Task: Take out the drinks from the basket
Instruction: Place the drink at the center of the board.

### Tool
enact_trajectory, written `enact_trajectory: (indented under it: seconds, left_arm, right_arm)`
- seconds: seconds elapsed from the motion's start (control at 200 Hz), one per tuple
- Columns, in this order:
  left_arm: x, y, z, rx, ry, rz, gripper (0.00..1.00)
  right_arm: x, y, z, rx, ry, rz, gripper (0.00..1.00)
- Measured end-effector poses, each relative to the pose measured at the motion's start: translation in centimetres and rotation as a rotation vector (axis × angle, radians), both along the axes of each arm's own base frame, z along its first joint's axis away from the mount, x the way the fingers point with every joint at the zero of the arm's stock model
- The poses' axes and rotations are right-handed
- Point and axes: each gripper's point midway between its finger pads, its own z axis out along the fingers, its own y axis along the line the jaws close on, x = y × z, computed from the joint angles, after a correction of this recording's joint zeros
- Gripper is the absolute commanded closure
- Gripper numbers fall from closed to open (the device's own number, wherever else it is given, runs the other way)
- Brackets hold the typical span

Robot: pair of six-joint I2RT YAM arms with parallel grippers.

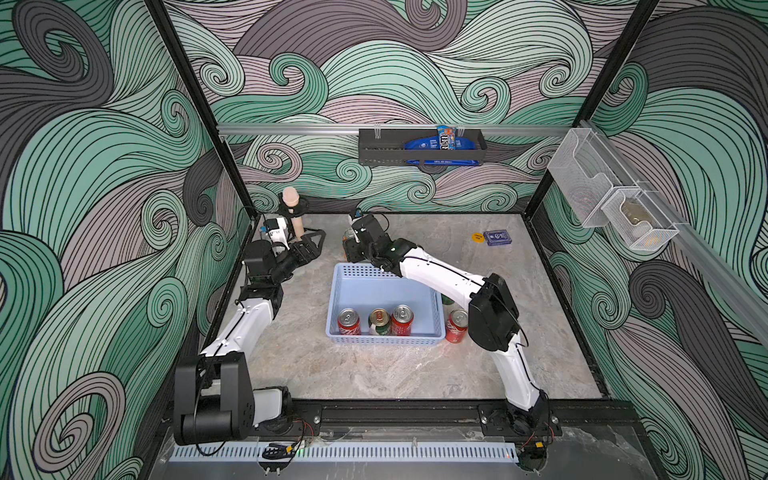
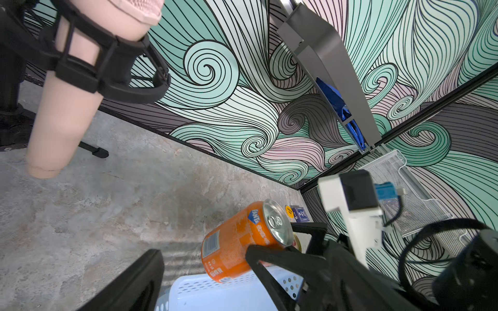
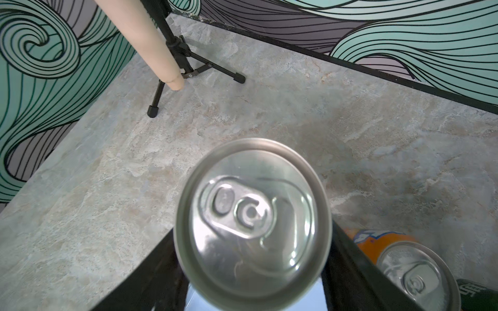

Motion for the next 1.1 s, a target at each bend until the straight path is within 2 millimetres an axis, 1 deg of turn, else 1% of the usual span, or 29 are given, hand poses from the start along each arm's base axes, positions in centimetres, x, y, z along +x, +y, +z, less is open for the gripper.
enact_trajectory:
  seconds: [0.11,0.23,0.48,0.725,1.101]
  left_arm:
    - [0.0,0.0,0.0,0.000,-0.002,-0.003,0.01]
    - [0.0,-0.1,0.1,-0.001,-0.003,-0.006,0.01]
    - [-0.1,-0.1,0.1,-0.006,-0.004,-0.008,0.01]
    - [-0.1,-0.1,0.2,-0.009,-0.004,-0.009,0.01]
    - [-0.1,-0.2,0.2,-0.014,-0.002,-0.009,0.01]
  right_arm:
    - [1.0,-0.3,-0.9,-0.006,0.006,-0.018,0.39]
    - [2.0,-0.9,-1.5,-0.008,0.010,-0.039,0.39]
    - [3.2,-2.2,-2.5,-0.008,0.027,-0.076,0.40]
    - [3.2,-2.1,-3.1,0.004,0.045,-0.085,0.40]
    - [3.0,-1.9,-6.2,-0.018,0.092,-0.090,0.40]
